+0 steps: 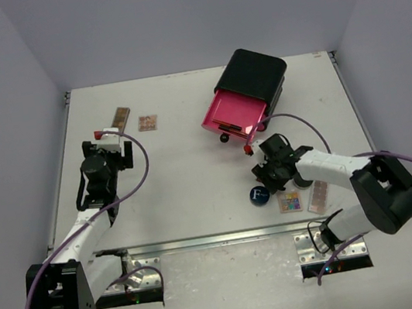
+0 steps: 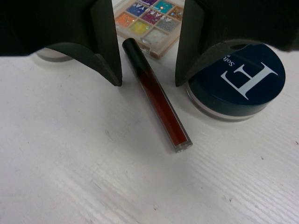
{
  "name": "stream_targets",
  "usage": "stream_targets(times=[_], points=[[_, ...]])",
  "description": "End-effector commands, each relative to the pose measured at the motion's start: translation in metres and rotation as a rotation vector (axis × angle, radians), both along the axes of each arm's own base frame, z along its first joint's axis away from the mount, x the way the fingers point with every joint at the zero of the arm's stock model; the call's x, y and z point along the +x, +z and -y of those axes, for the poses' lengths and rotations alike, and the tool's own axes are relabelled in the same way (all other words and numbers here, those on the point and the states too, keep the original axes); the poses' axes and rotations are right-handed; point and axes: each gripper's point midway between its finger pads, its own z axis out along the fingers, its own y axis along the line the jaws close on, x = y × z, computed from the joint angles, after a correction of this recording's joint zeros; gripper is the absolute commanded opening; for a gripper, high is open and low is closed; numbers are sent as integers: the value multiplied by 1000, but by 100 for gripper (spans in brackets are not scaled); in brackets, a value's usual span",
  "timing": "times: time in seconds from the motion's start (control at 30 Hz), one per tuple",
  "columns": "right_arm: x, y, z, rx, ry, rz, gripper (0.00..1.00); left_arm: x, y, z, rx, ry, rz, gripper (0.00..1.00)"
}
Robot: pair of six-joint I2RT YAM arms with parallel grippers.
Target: Organize the makeup
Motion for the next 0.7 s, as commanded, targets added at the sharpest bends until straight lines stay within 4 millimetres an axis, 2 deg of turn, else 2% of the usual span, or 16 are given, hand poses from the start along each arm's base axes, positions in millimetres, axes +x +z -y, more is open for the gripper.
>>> stream_targets(times=[0.0,0.03,0.13,0.17,0.27,0.53,0.63,0.67], points=[[20,4,-17,44,37,48,44,3,13,-6,2,22,54,81],[20,1,-17,38,36,39,39,3,13,-6,3,24,52,81],[22,0,-15,27,29,50,3,3,14,-7,6,26,55,81],[22,0,-13,23,26,55,0,3,14,-7,7,28,54,81],[25,4,-15,36,65,94,0,3,13,-7,7,29,52,81],[49,43,-17,47,95,275,0,4,13,-8,10,31,53,81],[52,62,-22,78,107,333,0,4,14,-8,11,34,55,81],[51,63,-22,80,114,334,0,4,14,-8,11,34,56,81]])
